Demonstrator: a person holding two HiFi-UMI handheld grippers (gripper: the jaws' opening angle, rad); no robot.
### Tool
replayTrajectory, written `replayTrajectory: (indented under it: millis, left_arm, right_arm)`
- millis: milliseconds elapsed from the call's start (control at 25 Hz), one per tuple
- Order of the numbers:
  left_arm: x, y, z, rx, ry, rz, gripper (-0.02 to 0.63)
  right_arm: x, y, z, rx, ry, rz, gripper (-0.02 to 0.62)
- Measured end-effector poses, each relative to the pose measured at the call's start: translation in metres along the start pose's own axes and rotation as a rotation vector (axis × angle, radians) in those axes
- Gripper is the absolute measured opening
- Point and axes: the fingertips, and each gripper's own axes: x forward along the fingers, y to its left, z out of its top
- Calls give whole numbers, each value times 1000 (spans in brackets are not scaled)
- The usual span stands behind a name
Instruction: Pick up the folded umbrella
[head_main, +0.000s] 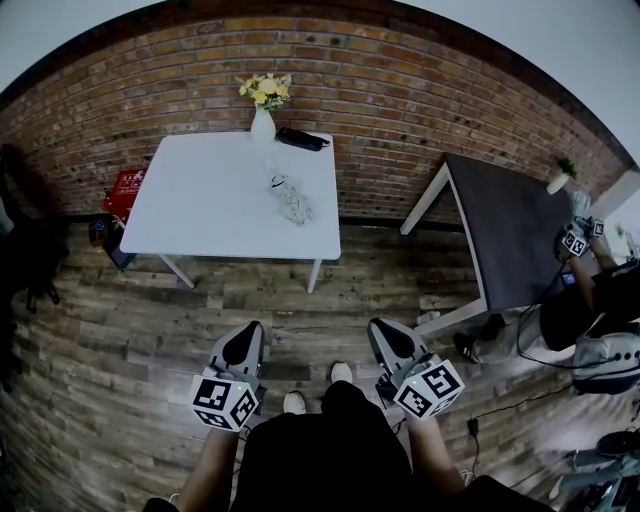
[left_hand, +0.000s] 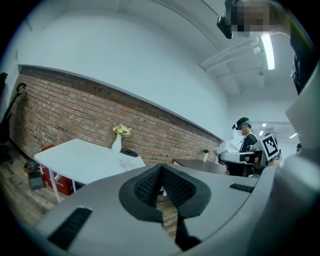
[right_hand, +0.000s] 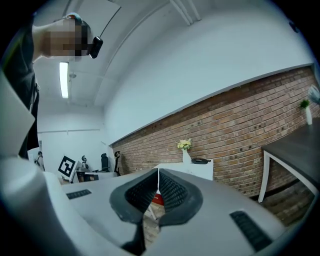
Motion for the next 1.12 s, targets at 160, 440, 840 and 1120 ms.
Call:
replayTrajectory:
  millis: [160,440,840,1120]
  left_arm:
    - [12,3,4,6,4,-6,14]
    - [52,9,14,0,-6,27,14]
    - [138,4,40,15,-19,92,14]
    - [190,-3,51,17,-26,168,14]
  right_arm:
    - [5,-14,8,-7,-10,-11,23]
    - [28,-54,20,25,-27,-2,23]
    - [75,-143,56,37,-47,54,23]
    - [104,-194,66,43,-24,140,23]
